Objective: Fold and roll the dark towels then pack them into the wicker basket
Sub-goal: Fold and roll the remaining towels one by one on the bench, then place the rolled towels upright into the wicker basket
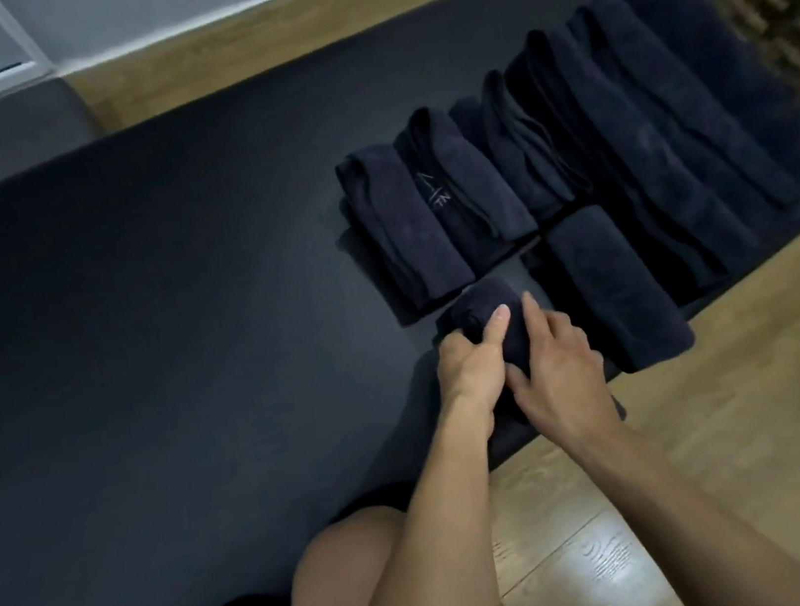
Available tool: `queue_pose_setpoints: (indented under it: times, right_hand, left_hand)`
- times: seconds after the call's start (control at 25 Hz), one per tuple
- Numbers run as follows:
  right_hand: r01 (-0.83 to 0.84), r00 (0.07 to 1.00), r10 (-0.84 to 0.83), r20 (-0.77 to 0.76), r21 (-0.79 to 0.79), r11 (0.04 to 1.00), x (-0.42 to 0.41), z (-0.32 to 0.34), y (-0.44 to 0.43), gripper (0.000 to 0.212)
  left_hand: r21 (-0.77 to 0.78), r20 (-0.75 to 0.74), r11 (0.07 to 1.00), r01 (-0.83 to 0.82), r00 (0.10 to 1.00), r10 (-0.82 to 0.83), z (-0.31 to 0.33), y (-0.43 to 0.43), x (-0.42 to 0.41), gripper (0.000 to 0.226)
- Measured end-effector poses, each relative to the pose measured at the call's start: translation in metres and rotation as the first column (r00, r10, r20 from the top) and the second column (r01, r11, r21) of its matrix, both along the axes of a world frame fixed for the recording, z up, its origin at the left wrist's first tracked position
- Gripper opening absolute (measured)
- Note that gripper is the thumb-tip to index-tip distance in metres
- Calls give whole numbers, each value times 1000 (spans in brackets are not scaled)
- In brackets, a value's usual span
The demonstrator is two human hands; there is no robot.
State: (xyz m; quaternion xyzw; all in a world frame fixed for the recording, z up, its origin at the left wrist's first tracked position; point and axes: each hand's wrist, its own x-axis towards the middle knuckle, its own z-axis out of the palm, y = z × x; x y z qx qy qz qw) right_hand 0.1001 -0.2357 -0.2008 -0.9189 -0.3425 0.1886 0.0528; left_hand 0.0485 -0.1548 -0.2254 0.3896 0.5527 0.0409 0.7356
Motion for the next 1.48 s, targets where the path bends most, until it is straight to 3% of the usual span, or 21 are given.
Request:
queue_pose_setpoints:
  times: [0.12,0.24,0.44,0.64,0.88,0.96,1.04,1.16,1.28,1.4,1.48]
  right_hand:
    - [-39,967,37,251,4,999,6,-26,-3,79]
    - [-35,956,29,291,17,999,6,-36,-2,78]
    - [-3,961,-11,276,51,999,9,-43,3,79]
    - [0,963,-26,269,98,995,14,-48,4,78]
    - [-22,974,15,225,27,999,15,-45,2,80]
    - [-55,990,60,130,-44,998,20,-37,5,81]
    - [-90,993,83,-82,-93,992,31,-22,12,86]
    - [-114,945,66,-321,-131,985,49,22,2,82]
    - [-90,902,68,-426,-33,995,62,73,-28,72]
    - [-51,893,51,-447,13,999,84,114,-48,59]
    - [87,886,-50,-461,59,994,113,140,-45,52]
  left_hand:
    - [102,-61,994,32,998,-26,-15,-3,10,43]
    - [184,-134,983,25,991,0,-19,-4,7,36]
    - [219,-187,976,-12,981,55,-18,-3,14,48]
    - [243,-224,968,-57,968,114,-10,-1,21,38]
    - [210,-262,976,-56,959,111,-7,-1,25,39]
    - [233,-297,970,-71,945,140,-9,-1,29,42]
    - [211,-326,974,-79,934,147,-11,1,34,39]
    - [121,-481,986,115,876,-43,10,-6,45,64]
    - [144,-611,932,333,771,-181,49,-16,46,57]
    - [147,-683,906,397,704,-197,90,-30,33,46]
    - [191,-689,903,386,708,-156,119,-32,39,36]
